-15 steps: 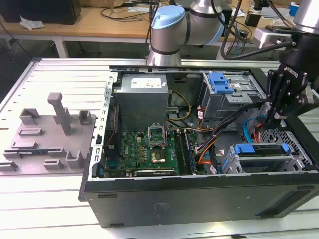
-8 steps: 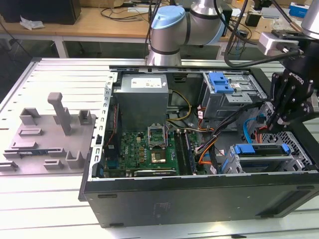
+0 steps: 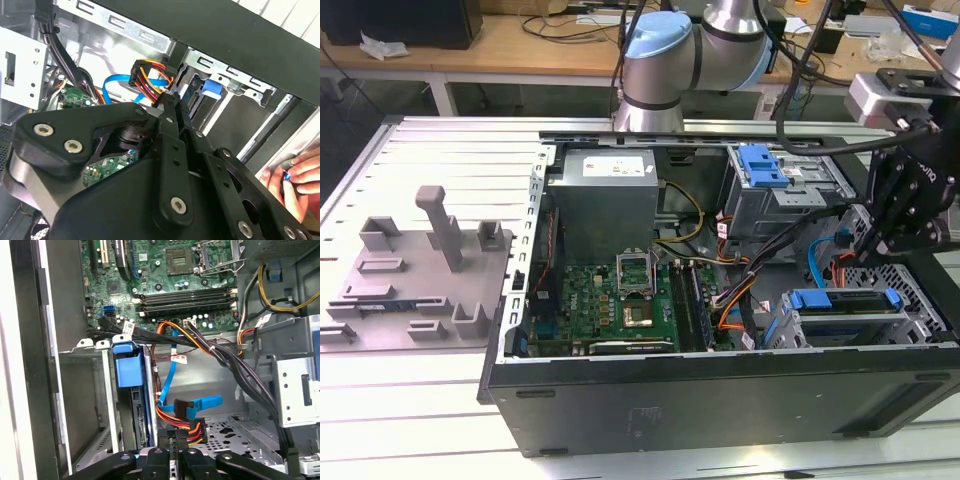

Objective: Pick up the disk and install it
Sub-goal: 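Insert the first disk wire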

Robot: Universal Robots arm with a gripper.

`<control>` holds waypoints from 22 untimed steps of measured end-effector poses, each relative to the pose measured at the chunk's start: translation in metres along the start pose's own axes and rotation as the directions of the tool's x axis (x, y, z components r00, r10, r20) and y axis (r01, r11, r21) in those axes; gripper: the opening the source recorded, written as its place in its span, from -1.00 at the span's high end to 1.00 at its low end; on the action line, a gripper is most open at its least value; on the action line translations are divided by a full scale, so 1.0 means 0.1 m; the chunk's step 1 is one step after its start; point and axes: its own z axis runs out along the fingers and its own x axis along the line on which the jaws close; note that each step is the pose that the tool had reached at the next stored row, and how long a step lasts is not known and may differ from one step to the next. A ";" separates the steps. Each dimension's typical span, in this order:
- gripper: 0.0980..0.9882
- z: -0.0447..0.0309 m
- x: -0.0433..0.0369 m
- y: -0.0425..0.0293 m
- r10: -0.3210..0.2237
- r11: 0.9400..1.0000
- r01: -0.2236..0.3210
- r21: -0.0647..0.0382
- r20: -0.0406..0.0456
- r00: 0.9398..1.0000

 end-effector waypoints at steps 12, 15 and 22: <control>0.85 0.000 0.011 0.004 -0.010 1.000 0.010 0.000 -0.001 1.000; 0.85 0.000 0.015 0.003 -0.031 1.000 0.031 0.001 -0.006 1.000; 0.85 0.000 0.041 0.000 -0.036 0.999 0.036 0.001 -0.009 0.999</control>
